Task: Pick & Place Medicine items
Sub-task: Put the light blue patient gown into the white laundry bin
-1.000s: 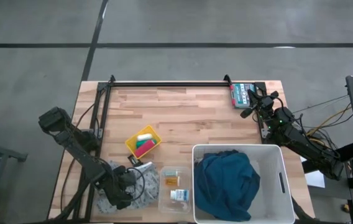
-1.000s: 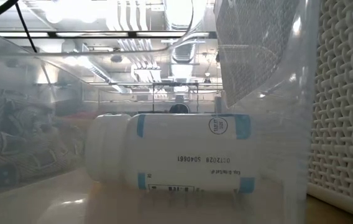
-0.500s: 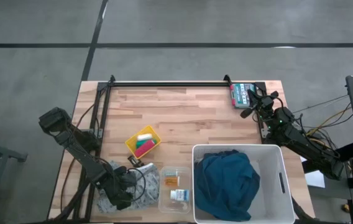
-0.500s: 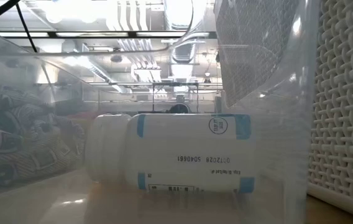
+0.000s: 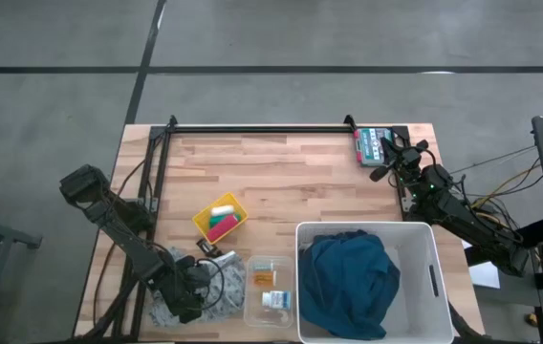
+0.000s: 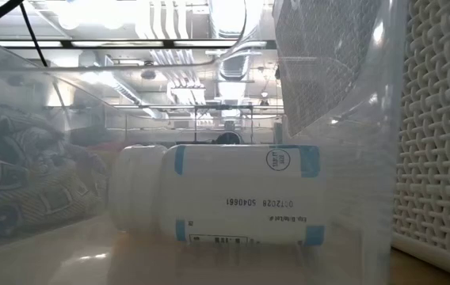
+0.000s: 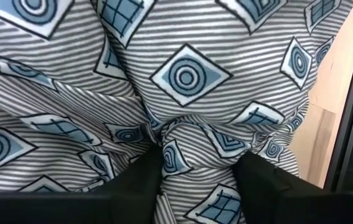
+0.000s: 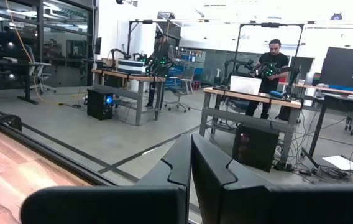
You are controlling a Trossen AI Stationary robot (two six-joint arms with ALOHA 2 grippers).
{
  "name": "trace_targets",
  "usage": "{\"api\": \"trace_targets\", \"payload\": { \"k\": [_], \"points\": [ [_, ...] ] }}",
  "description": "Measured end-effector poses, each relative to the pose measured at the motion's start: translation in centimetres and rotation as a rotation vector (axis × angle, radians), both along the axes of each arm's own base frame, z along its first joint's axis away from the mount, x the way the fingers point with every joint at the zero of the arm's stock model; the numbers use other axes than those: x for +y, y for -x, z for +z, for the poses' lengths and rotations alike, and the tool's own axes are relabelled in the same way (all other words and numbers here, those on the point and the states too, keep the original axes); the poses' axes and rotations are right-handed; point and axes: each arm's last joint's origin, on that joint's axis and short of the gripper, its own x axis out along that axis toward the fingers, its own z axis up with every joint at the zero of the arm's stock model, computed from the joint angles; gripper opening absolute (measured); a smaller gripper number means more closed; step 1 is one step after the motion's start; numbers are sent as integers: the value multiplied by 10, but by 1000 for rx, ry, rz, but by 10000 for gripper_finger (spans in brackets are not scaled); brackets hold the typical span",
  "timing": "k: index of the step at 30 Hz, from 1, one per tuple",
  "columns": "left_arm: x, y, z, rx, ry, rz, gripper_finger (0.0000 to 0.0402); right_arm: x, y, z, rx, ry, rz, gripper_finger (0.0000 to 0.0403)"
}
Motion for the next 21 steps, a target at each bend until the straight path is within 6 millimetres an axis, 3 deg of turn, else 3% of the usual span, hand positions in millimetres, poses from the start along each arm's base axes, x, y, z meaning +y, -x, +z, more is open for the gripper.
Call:
{"api": "trace_targets", "payload": {
  "k": [9, 21],
  "points": [
    [0, 0, 1, -9, -4, -19, 120, 0, 0, 0, 0, 0, 0, 8],
    [1, 0, 5, -24, 9, -18, 116, 0, 0, 0, 0, 0, 0, 8]
  ]
}}
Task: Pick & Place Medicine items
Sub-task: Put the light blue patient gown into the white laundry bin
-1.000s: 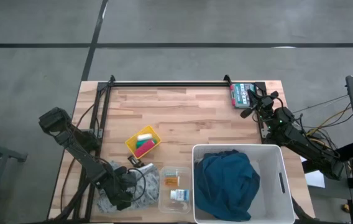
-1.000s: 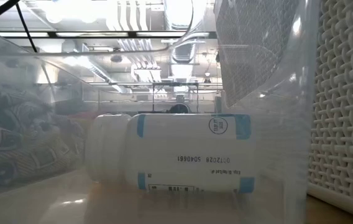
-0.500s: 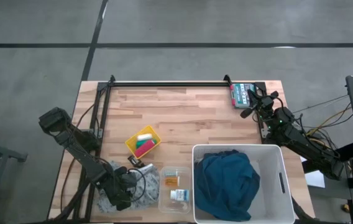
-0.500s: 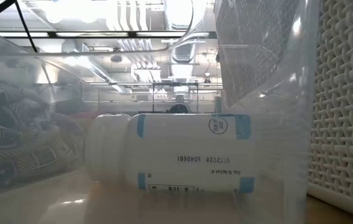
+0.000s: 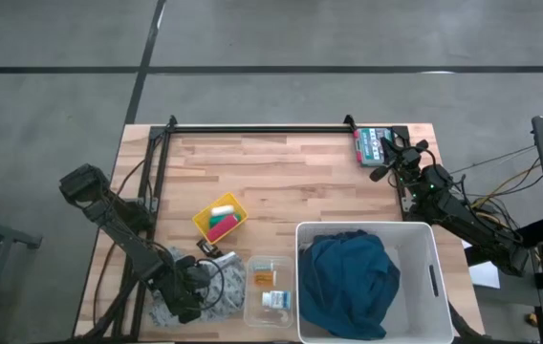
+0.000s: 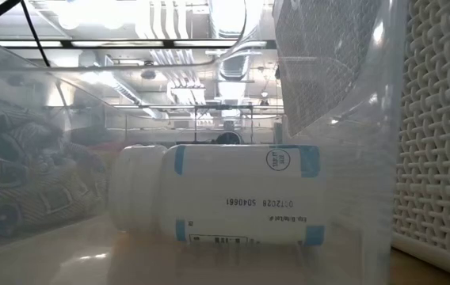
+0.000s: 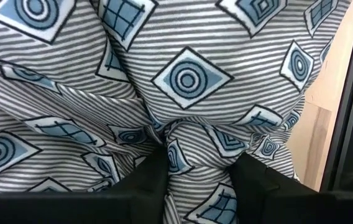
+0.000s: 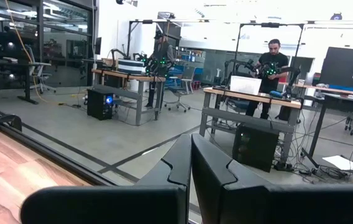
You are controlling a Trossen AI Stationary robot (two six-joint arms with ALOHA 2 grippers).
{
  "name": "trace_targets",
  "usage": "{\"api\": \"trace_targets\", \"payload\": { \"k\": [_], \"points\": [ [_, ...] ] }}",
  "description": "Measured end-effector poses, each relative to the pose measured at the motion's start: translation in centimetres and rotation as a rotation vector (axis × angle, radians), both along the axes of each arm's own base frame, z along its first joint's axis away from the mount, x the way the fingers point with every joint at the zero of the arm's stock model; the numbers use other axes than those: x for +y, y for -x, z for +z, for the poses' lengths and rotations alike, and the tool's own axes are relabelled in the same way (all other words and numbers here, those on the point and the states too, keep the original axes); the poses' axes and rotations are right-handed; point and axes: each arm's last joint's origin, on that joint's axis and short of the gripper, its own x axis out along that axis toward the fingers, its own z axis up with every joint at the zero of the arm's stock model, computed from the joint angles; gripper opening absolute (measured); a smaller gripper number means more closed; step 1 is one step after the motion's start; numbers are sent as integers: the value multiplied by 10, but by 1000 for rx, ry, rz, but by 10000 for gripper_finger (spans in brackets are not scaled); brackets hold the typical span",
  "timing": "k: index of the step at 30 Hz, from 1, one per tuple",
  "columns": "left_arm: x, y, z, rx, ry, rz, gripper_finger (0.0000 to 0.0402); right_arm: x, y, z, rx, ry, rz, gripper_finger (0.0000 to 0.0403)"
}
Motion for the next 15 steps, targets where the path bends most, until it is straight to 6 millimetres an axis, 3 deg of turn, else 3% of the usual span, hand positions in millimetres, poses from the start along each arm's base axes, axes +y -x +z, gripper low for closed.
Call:
{"api": "trace_targets", "payload": {
  "k": [15],
  "points": [
    [5, 2, 22, -93, 34, -5, 115, 0, 0, 0, 0, 0, 0, 8]
  ]
}}
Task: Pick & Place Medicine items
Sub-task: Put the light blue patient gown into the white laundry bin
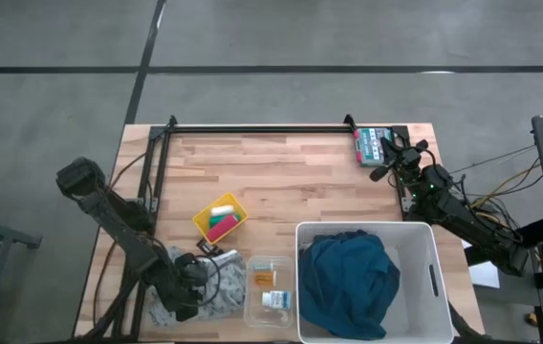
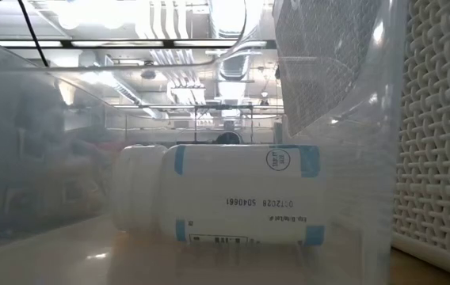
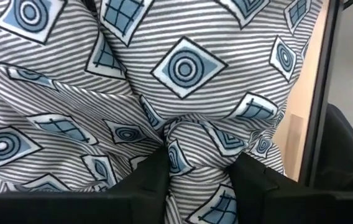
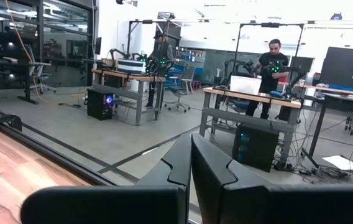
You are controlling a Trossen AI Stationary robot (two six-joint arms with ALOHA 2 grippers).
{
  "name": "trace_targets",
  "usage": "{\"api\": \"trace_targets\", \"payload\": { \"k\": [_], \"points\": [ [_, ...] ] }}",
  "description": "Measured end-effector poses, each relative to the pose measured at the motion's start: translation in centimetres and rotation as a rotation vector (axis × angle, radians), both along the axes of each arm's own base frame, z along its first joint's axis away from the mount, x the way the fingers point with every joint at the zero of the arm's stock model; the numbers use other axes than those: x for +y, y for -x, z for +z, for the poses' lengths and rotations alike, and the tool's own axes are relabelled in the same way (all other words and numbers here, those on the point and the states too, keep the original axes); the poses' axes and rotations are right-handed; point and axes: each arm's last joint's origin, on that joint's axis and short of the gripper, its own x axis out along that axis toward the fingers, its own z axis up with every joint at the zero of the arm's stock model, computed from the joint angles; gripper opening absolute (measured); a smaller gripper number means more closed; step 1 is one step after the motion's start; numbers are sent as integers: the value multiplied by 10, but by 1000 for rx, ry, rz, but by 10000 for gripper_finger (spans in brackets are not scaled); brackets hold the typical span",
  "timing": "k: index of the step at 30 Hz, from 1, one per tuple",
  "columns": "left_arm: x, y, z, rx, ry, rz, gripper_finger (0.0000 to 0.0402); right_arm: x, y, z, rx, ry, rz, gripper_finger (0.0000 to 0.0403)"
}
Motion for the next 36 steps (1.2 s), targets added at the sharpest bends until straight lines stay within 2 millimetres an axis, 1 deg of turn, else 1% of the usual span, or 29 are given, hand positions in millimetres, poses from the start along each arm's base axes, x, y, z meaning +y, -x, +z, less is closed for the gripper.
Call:
{"api": "trace_targets", "payload": {
  "k": [4, 18, 24, 36],
  "points": [
    [-1, -1, 4, -10, 9, 0, 115, 0, 0, 0, 0, 0, 0, 8],
    [-13, -12, 41, -57, -39, -42, 115, 0, 0, 0, 0, 0, 0, 8],
    [-16, -16, 55, -99, -79, -78, 115, 0, 0, 0, 0, 0, 0, 8],
    [-14, -18, 89, -118, -205, -68, 116, 0, 0, 0, 0, 0, 0, 8]
  ]
}}
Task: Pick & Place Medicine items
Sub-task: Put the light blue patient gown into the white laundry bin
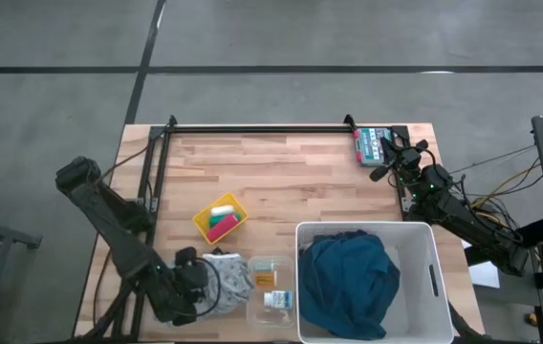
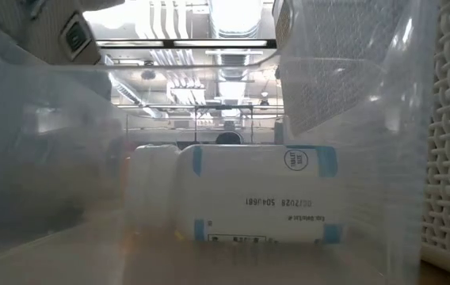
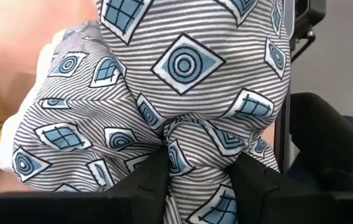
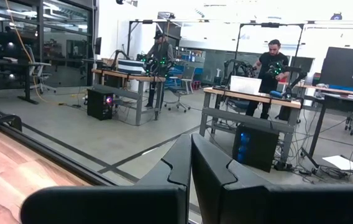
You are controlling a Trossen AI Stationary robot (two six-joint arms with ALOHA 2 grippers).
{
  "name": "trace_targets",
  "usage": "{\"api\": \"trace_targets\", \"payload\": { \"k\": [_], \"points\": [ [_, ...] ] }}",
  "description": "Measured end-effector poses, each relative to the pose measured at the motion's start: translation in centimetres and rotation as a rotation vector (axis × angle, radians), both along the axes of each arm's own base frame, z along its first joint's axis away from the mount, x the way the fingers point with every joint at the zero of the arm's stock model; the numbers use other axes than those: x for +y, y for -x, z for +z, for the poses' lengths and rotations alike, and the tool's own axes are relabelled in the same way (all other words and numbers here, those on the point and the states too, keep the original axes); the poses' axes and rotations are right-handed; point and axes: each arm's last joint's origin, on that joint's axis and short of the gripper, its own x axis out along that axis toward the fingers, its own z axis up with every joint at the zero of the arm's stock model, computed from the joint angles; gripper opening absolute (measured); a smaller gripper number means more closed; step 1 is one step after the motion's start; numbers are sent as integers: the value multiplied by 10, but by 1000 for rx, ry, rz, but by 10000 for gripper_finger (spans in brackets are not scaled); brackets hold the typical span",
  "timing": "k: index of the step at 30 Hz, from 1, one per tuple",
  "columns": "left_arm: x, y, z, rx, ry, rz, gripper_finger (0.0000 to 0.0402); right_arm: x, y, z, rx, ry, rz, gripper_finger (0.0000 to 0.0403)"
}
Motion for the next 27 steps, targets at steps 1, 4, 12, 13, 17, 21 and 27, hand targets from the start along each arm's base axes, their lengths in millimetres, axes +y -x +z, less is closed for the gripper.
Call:
{"api": "trace_targets", "payload": {
  "k": [1, 4, 12, 13, 17, 21, 27],
  "points": [
    [0, 0, 3, -3, -6, 4, 116, 0, 0, 0, 0, 0, 0, 8],
    [1, -1, 11, -28, -38, 23, 116, 0, 0, 0, 0, 0, 0, 8],
    [5, 1, 34, -137, -32, -18, 103, 0, 0, 0, 0, 0, 0, 8],
    [7, 2, 37, -145, -23, -18, 101, 0, 0, 0, 0, 0, 0, 8],
    [11, 5, 46, -180, 8, -11, 97, 0, 0, 0, 0, 0, 0, 8],
    [13, 7, 54, -225, 42, -6, 97, 0, 0, 0, 0, 0, 0, 8],
    [10, 4, 69, -336, 98, -67, 96, 0, 0, 0, 0, 0, 0, 8]
  ]
}}
